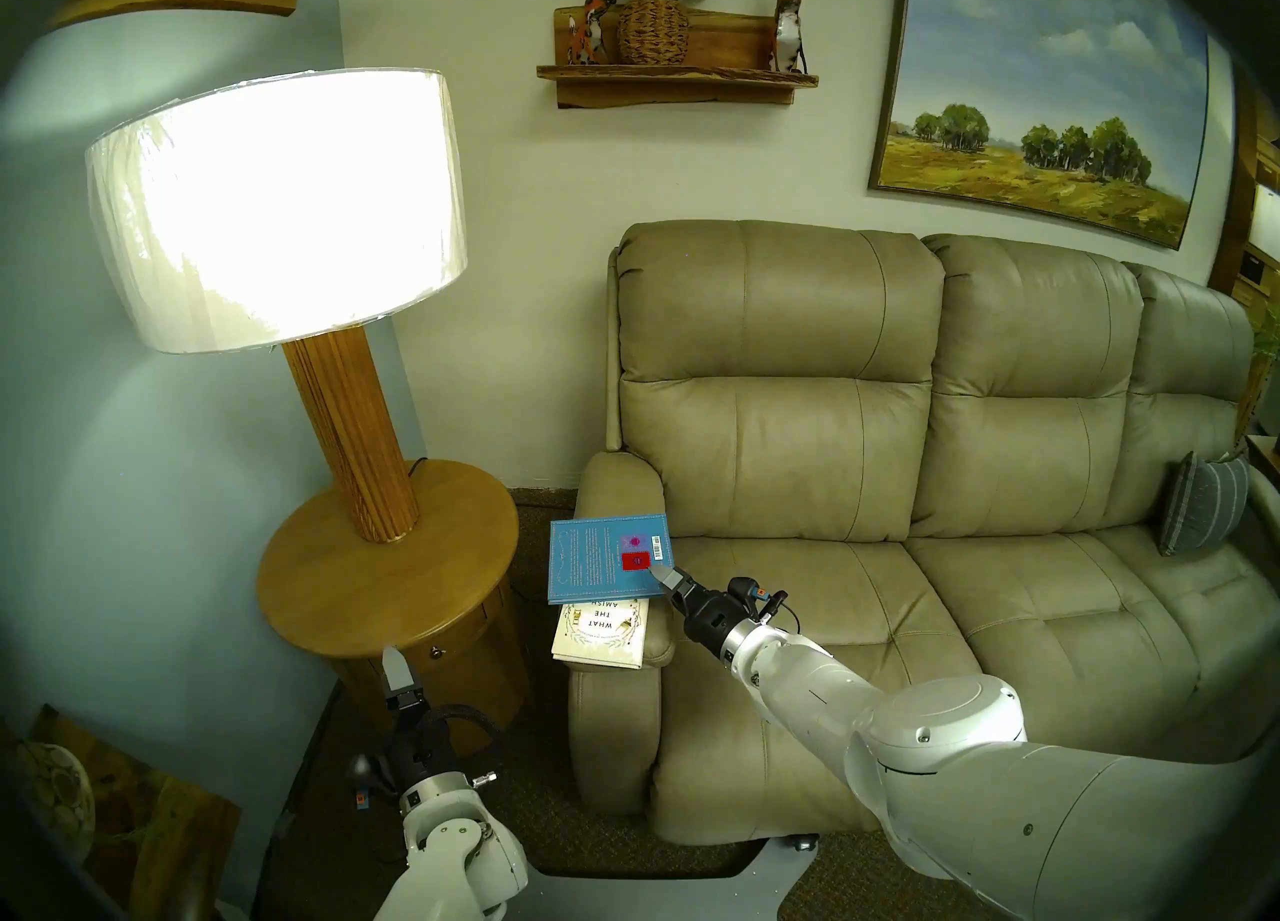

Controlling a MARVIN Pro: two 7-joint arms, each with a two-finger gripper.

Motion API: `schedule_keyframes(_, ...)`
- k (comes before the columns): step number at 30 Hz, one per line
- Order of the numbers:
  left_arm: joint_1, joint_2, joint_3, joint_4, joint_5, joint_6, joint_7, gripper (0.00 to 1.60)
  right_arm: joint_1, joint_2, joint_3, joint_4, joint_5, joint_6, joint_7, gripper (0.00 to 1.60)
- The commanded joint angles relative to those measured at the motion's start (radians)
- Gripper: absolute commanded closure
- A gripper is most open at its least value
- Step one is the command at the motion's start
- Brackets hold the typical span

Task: Move books from sofa to side table

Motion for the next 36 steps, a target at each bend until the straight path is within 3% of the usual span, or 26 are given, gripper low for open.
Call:
schedule_keyframes(1,-0.003,0.0,0.0,-0.01,0.001,-0.001,-0.005,0.0,0.033,-0.033,0.008,0.007,0.011,-0.009,-0.016,0.0)
schedule_keyframes(13,-0.006,0.0,0.0,-0.006,0.002,-0.001,-0.003,0.0,0.019,-0.039,0.008,0.014,0.029,-0.032,-0.048,0.0)
schedule_keyframes(15,-0.006,0.0,0.0,-0.006,0.002,-0.001,-0.003,0.0,0.016,-0.042,0.008,0.013,0.027,-0.037,-0.059,0.08)
schedule_keyframes(16,-0.007,0.0,0.0,-0.005,0.002,-0.001,-0.003,0.0,0.015,-0.042,0.008,0.013,0.029,-0.039,-0.062,1.04)
schedule_keyframes(19,-0.007,0.0,0.0,-0.005,0.003,-0.001,-0.002,0.0,0.009,-0.037,0.008,0.01,0.031,-0.052,-0.06,1.39)
schedule_keyframes(20,-0.007,0.0,0.0,-0.005,0.003,-0.001,-0.002,0.0,0.008,-0.035,0.008,0.009,0.032,-0.057,-0.058,1.6)
schedule_keyframes(36,-0.005,0.0,0.0,-0.009,0.003,-0.001,-0.005,0.0,-0.045,0.001,0.008,0.017,0.092,-0.13,0.178,1.6)
